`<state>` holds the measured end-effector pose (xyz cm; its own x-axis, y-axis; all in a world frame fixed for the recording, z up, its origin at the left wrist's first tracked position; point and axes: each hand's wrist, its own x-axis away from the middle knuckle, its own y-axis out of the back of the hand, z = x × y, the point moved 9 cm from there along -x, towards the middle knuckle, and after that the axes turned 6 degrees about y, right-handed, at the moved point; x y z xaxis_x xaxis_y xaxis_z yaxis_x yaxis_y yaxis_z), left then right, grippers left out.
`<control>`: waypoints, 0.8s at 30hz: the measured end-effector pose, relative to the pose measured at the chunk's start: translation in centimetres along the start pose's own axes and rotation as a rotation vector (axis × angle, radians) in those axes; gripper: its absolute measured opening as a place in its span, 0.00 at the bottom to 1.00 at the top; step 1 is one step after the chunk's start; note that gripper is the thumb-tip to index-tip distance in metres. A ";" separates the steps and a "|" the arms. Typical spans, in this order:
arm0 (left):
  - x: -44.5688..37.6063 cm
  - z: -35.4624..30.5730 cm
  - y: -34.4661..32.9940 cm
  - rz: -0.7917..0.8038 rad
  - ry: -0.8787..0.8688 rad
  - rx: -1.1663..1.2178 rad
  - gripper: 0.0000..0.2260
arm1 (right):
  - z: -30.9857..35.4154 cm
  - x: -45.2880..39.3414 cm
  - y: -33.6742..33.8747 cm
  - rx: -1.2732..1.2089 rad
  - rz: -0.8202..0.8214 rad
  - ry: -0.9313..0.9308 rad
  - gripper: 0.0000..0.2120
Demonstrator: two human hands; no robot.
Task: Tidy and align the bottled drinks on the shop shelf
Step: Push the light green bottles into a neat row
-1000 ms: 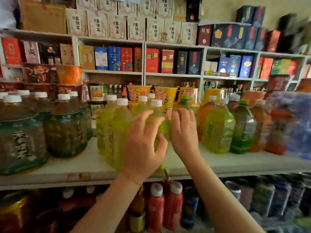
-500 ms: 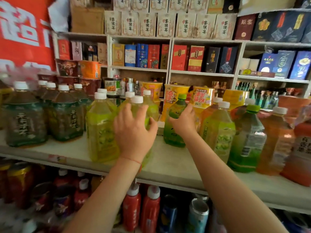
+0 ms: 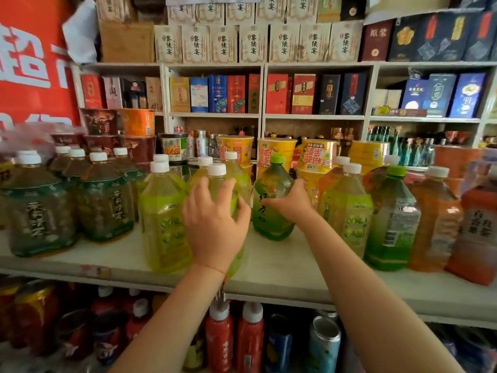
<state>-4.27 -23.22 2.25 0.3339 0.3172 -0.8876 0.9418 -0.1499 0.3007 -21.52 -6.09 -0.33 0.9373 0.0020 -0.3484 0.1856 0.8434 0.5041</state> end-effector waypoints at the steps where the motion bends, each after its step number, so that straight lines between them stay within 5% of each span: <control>1: 0.1 0.1 0.0 -0.001 -0.010 0.014 0.16 | 0.3 0.4 0.2 0.005 0.017 0.004 0.46; 9: 1.7 -1.5 1.4 -0.072 -0.255 0.223 0.17 | 1.1 4.9 1.1 -0.007 0.136 -0.008 0.53; 14: 4.2 -5.3 1.6 0.118 -0.343 0.534 0.29 | 1.1 8.3 2.7 -0.123 0.165 0.050 0.50; 17: 4.4 -5.8 0.1 0.333 -0.138 0.698 0.34 | 0.7 9.7 3.6 -0.174 0.227 0.064 0.44; 21: 5.4 -6.2 -3.4 0.720 0.417 1.060 0.29 | 0.1 11.4 5.5 -0.213 0.313 0.084 0.36; 24: 6.4 -8.5 -4.5 0.747 0.563 1.128 0.18 | -0.9 12.0 7.8 -0.222 0.343 0.097 0.35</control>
<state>-6.06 -12.54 -1.86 0.9400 0.1152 -0.3212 0.1076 -0.9933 -0.0415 -9.14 0.99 -1.30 0.8999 0.3446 -0.2675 -0.2106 0.8802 0.4254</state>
